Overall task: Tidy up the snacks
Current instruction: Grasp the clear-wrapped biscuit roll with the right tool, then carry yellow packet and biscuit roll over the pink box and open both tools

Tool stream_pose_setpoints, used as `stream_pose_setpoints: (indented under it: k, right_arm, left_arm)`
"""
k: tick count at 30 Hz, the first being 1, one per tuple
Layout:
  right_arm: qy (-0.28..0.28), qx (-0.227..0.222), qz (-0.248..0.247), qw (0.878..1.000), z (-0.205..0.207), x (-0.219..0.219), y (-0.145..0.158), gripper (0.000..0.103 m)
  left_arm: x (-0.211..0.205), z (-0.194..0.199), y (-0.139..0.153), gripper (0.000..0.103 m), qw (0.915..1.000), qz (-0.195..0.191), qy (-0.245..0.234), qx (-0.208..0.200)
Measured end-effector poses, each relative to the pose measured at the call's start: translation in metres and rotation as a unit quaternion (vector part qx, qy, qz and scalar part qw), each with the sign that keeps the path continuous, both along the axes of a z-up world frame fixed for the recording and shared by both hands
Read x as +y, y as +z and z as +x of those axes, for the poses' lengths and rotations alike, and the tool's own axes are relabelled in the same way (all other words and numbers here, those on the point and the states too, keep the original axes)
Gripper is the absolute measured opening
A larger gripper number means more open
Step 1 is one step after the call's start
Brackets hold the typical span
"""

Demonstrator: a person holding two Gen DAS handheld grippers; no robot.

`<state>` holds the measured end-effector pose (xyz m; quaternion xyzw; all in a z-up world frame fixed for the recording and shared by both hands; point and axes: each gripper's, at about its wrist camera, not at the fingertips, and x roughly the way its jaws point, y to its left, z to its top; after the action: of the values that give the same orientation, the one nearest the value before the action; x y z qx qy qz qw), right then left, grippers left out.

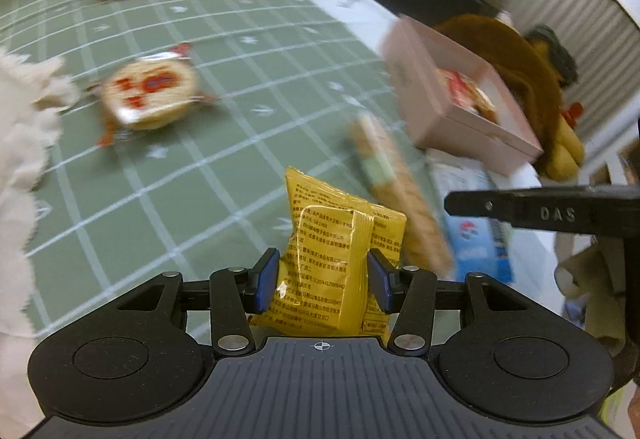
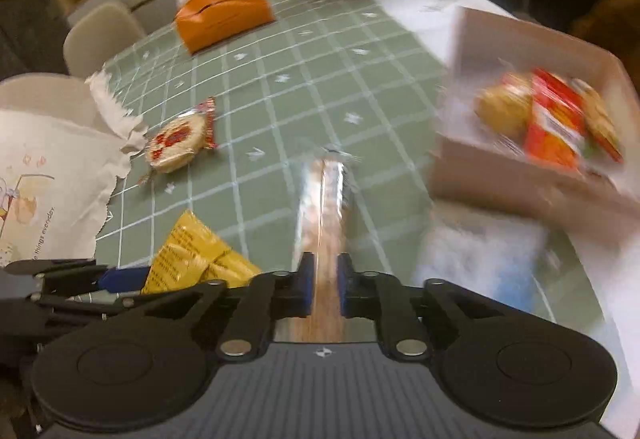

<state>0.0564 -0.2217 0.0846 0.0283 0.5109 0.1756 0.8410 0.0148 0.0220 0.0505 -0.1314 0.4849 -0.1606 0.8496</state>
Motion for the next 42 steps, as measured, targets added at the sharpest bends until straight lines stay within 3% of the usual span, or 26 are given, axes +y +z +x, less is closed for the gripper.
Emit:
stream_pose_setpoints:
  k: [4, 9, 10, 11, 13, 19, 24, 31, 33, 34, 35, 38, 42]
  right_arm:
    - [-0.026, -0.003, -0.007, 1.0, -0.027, -0.034, 0.0, 0.01]
    - [-0.031, -0.014, -0.028, 0.999, -0.041, -0.042, -0.002, 0.016]
    - [-0.032, -0.016, -0.027, 0.999, -0.041, -0.042, -0.002, 0.028]
    - [-0.034, -0.019, -0.026, 0.999, -0.039, -0.04, -0.001, 0.047]
    - [-0.04, -0.03, -0.028, 0.998, -0.036, -0.035, -0.001, 0.07]
    - [-0.034, -0.032, -0.059, 0.997, -0.009, 0.003, -0.008, 0.073]
    - [-0.015, -0.027, -0.083, 0.996, 0.02, 0.041, -0.019, 0.079]
    - [0.008, -0.011, -0.092, 0.996, 0.034, 0.07, -0.042, 0.076]
    - [0.007, -0.015, -0.092, 0.996, 0.031, 0.067, -0.04, 0.06]
    - [0.007, -0.013, -0.088, 0.996, 0.029, 0.063, -0.037, 0.038]
    - [0.005, -0.006, -0.078, 0.997, 0.028, 0.057, -0.035, 0.03]
    - [-0.007, 0.014, -0.033, 0.999, 0.017, 0.034, -0.027, 0.029]
    - [-0.029, 0.006, -0.014, 0.999, -0.009, 0.003, -0.013, 0.029]
  left_arm:
    - [-0.029, 0.0, -0.003, 0.053, 0.9995, 0.003, -0.031, 0.003]
    - [-0.037, 0.0, 0.0, 0.053, 0.9995, 0.027, -0.013, -0.002]
    - [-0.034, 0.0, 0.001, 0.053, 0.9995, 0.031, -0.005, -0.004]
    - [-0.031, 0.0, 0.002, 0.053, 0.9994, 0.035, 0.004, -0.005]
    - [-0.022, 0.0, 0.002, 0.053, 0.9987, 0.045, 0.025, -0.003]
    - [0.004, 0.001, -0.007, 0.053, 0.995, 0.061, 0.076, 0.021]
    - [0.017, 0.0, -0.01, 0.053, 0.9943, 0.054, 0.088, 0.029]
    - [0.02, -0.002, -0.011, 0.053, 0.9947, 0.046, 0.088, 0.028]
    - [0.019, -0.002, -0.012, 0.053, 0.9949, 0.045, 0.086, 0.029]
    - [0.018, -0.003, -0.012, 0.053, 0.9949, 0.046, 0.085, 0.028]
    - [0.017, -0.002, -0.012, 0.053, 0.9951, 0.046, 0.083, 0.028]
    - [0.009, -0.003, -0.01, 0.053, 0.9964, 0.041, 0.068, 0.028]
    - [-0.011, -0.004, -0.005, 0.053, 0.9982, 0.04, 0.038, 0.024]
